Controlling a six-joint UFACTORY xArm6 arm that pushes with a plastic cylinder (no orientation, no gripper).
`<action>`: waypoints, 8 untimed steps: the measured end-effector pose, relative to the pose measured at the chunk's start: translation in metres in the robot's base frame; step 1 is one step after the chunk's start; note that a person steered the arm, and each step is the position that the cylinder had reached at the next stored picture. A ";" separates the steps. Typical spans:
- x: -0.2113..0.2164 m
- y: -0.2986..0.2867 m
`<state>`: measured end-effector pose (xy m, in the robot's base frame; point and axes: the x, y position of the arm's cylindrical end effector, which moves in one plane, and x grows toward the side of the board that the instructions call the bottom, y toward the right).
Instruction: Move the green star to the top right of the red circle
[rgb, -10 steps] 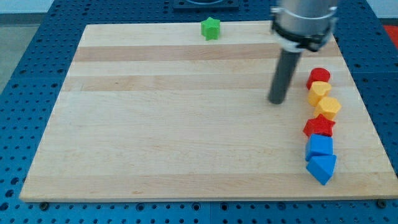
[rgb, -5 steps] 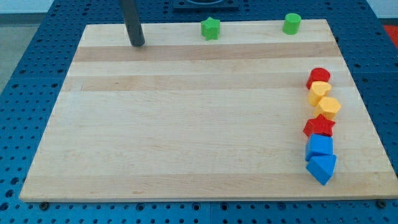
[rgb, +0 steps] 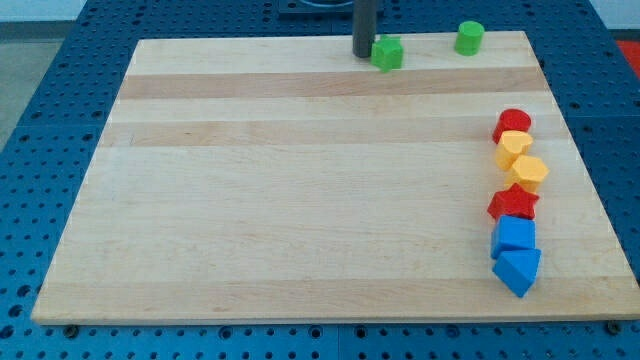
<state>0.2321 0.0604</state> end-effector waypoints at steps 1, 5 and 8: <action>0.007 0.024; 0.049 0.129; 0.064 0.158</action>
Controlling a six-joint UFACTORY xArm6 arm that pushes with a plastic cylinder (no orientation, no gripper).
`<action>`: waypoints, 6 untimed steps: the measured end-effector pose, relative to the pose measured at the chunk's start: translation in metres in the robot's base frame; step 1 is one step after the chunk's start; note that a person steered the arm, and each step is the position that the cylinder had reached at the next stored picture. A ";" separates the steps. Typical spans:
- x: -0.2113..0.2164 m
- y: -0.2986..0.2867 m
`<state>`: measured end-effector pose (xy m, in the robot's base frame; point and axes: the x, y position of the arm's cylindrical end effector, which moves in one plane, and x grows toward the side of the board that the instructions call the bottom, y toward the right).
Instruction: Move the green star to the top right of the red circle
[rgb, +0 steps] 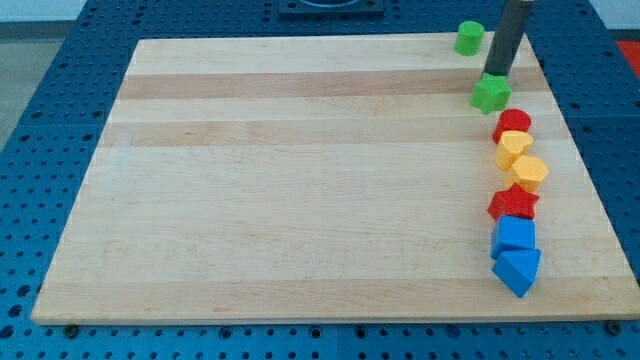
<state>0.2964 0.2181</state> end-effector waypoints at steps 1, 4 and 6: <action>-0.024 -0.032; 0.000 -0.055; 0.020 0.006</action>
<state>0.3162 0.2243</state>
